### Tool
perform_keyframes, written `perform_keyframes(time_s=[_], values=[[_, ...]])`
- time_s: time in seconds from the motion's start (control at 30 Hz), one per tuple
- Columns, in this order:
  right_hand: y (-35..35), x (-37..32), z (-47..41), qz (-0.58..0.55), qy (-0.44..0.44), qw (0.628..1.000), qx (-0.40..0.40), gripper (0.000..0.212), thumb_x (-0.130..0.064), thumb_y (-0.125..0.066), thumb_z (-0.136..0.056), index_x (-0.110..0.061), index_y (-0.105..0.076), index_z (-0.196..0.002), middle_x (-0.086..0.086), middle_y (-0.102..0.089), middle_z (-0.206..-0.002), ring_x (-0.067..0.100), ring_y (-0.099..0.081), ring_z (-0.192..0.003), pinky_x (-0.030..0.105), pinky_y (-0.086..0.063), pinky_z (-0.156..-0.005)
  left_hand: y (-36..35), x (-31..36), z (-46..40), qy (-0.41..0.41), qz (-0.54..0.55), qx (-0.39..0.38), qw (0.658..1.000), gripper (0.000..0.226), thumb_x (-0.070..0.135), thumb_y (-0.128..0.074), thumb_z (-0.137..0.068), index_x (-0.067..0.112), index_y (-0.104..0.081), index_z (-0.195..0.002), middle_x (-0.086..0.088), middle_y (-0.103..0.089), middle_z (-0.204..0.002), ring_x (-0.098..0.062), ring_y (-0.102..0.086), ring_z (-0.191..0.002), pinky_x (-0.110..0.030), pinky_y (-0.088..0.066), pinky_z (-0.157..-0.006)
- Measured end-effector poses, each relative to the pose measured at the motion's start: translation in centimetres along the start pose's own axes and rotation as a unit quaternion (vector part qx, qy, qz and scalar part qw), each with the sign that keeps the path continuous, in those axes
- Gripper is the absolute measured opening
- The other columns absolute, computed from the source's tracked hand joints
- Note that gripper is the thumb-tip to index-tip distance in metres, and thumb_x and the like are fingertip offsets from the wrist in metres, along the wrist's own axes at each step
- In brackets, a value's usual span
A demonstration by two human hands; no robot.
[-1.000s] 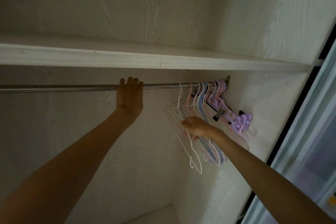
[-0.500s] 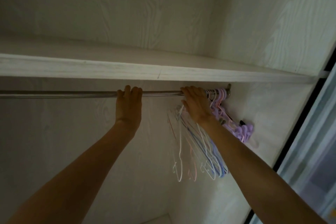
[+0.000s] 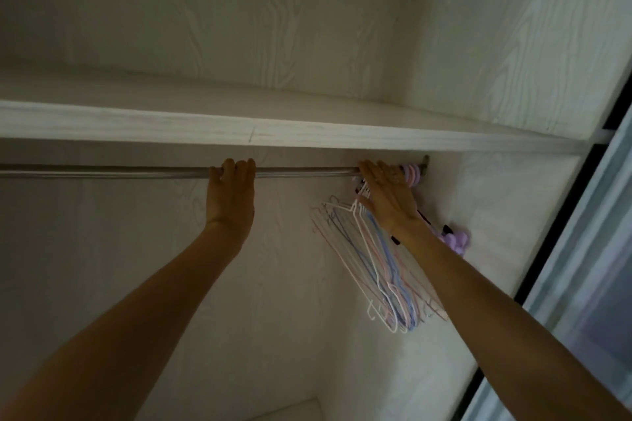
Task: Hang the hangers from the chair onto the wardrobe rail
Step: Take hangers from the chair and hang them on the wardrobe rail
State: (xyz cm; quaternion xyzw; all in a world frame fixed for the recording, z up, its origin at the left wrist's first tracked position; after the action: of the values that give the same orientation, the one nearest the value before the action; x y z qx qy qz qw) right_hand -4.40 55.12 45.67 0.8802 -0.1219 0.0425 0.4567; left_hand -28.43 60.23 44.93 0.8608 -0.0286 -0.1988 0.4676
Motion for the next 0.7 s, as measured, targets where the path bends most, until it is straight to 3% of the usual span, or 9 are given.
perform_keyframes(time_s=[0.1, 0.2, 0.27, 0.33, 0.43, 0.57, 0.7], values=[[2.6, -0.7, 2.4, 0.022, 0.035, 0.998, 0.056, 0.053, -0.018, -0.076, -0.072, -0.005, -0.06, -0.122, 0.016, -0.062, -0.123, 0.034, -0.061, -0.111, 0.049, -0.048, -0.096, 0.2, -0.4, 0.7, 0.007, 0.033, -0.018, 0.999, 0.083, 0.039, -0.046, -0.093, 0.01, 0.007, -0.15, -0.009, -0.015, -0.154, -0.029, -0.019, -0.142, -0.041, -0.017, -0.117], [5.1, -1.5, 6.6, 0.022, 0.057, 0.994, 0.09, 0.043, -0.001, -0.073, -0.058, -0.014, -0.072, -0.098, 0.007, -0.07, -0.104, 0.03, -0.067, -0.091, 0.039, -0.053, -0.081, 1.3, 0.3, 2.9, 0.004, 0.142, -0.001, 0.99, 0.082, 0.035, -0.053, -0.09, 0.024, 0.0, -0.151, -0.003, -0.006, -0.157, -0.027, -0.012, -0.144, -0.043, -0.014, -0.117], [6.1, -1.0, 9.8, 0.004, 0.024, 0.996, 0.082, 0.039, 0.006, -0.071, -0.056, -0.015, -0.073, -0.089, 0.007, -0.07, -0.093, 0.03, -0.067, -0.083, 0.037, -0.054, -0.075, 2.4, 2.3, 5.0, -0.018, 0.208, 0.012, 0.978, 0.068, 0.034, -0.053, -0.089, 0.028, -0.019, -0.149, -0.002, -0.018, -0.155, -0.024, -0.019, -0.142, -0.041, -0.019, -0.116], [6.3, -0.1, 13.7, -0.016, -0.019, 0.998, 0.056, 0.032, 0.007, -0.07, -0.058, -0.014, -0.072, -0.082, 0.006, -0.07, -0.084, 0.028, -0.067, -0.076, 0.035, -0.054, -0.069, 3.1, 5.3, 7.6, -0.061, 0.273, -0.007, 0.96, 0.05, 0.033, -0.05, -0.09, 0.027, -0.042, -0.138, -0.001, -0.041, -0.143, -0.021, -0.039, -0.131, -0.036, -0.03, -0.109], [6.0, 0.7, 21.5, -0.027, -0.078, 0.997, -0.014, 0.023, -0.001, -0.064, -0.072, -0.017, -0.071, -0.087, 0.004, -0.069, -0.091, 0.027, -0.066, -0.081, 0.032, -0.052, -0.069, 3.0, 10.4, 12.8, -0.129, 0.364, -0.086, 0.919, 0.037, 0.031, -0.049, -0.091, 0.026, -0.055, -0.127, 0.0, -0.058, -0.127, -0.021, -0.057, -0.113, -0.032, -0.041, -0.096], [5.2, 1.9, 33.7, -0.046, -0.177, 0.976, -0.122, 0.023, -0.014, -0.049, -0.088, -0.021, -0.068, -0.101, -0.001, -0.062, -0.108, 0.02, -0.058, -0.099, 0.031, -0.045, -0.082, 3.0, 16.8, 20.8, -0.214, 0.407, -0.145, 0.876, 0.033, 0.029, -0.051, -0.09, 0.029, -0.057, -0.123, 0.003, -0.055, -0.129, -0.02, -0.057, -0.115, -0.029, -0.043, -0.096], [5.9, 3.4, 47.3, -0.042, -0.259, 0.944, -0.203, 0.025, -0.013, -0.046, -0.09, -0.018, -0.067, -0.104, 0.001, -0.061, -0.113, 0.022, -0.056, -0.104, 0.03, -0.043, -0.083, 2.7, 23.5, 30.5, -0.289, 0.427, -0.198, 0.834, 0.03, 0.03, -0.049, -0.092, 0.028, -0.057, -0.121, 0.005, -0.057, -0.127, -0.017, -0.058, -0.114, -0.028, -0.041, -0.096]])
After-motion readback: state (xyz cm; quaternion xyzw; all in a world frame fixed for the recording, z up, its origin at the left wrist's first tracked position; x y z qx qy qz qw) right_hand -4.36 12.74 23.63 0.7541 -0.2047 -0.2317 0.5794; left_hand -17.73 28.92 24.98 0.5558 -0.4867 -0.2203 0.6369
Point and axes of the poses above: each hand's wrist, its own z-axis away from the middle knuckle, its own y-axis out of the back of the hand, x = y × z, the point moved 10 cm from there along -z, towards the middle knuckle
